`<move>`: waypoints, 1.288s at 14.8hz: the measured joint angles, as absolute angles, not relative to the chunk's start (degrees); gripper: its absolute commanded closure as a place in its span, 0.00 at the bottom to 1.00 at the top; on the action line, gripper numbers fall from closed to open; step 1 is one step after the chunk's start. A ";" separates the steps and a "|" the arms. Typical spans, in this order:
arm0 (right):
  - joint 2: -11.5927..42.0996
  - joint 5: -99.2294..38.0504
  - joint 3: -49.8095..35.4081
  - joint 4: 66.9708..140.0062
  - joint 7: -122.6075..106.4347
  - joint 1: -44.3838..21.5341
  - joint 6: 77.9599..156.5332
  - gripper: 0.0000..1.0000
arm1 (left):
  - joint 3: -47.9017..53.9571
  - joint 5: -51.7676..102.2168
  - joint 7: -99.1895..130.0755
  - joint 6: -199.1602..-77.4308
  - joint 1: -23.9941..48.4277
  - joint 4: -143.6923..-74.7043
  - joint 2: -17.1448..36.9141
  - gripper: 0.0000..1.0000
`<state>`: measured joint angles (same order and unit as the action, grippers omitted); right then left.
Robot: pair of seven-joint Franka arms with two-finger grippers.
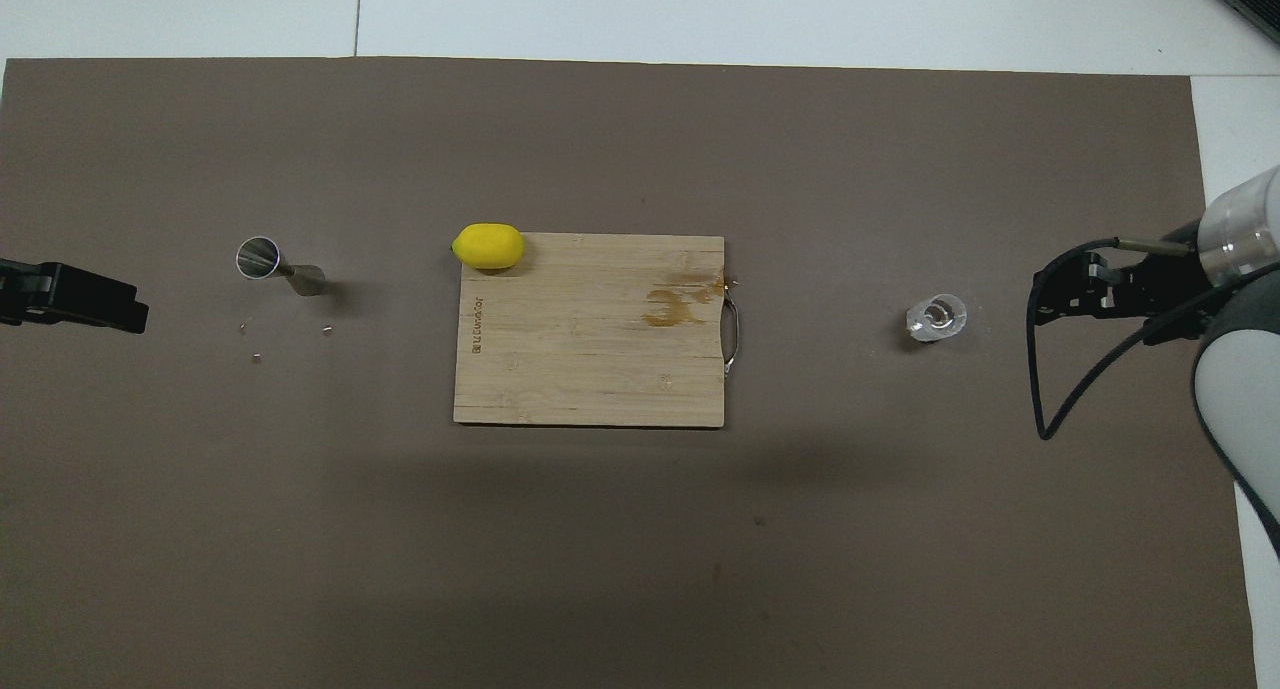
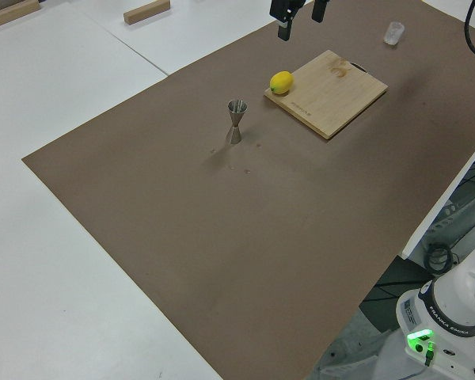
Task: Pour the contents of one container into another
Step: 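Move the left gripper toward the small metal cup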
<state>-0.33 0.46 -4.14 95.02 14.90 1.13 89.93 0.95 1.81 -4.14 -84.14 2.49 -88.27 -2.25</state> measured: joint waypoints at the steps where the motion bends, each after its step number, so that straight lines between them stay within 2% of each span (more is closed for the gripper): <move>1: -0.33 0.46 -4.14 95.02 14.90 1.13 89.93 0.00 | 1.01 1.81 -4.16 -84.13 2.49 -88.27 -2.25 0.00; 11: -0.33 0.46 -4.14 95.02 14.90 1.13 89.93 0.00 | 1.24 1.81 -4.12 -84.10 2.49 -88.87 -0.87 0.00; 14: -0.33 0.46 -4.14 95.02 14.90 1.13 89.93 0.00 | 1.04 3.28 -3.61 -84.11 1.78 -89.10 3.77 0.00; 17: -0.33 0.46 -4.14 95.02 14.90 1.13 89.93 0.00 | 0.55 6.90 -0.21 -84.92 -1.45 -89.12 9.87 0.00; 19: -0.33 0.46 -4.14 95.02 14.90 1.13 89.93 0.00 | 0.44 8.61 3.55 -86.18 -3.76 -89.12 11.89 0.00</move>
<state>-0.33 0.46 -4.14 95.02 14.90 1.13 89.93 0.44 8.61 3.55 -86.18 -3.76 -89.12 11.89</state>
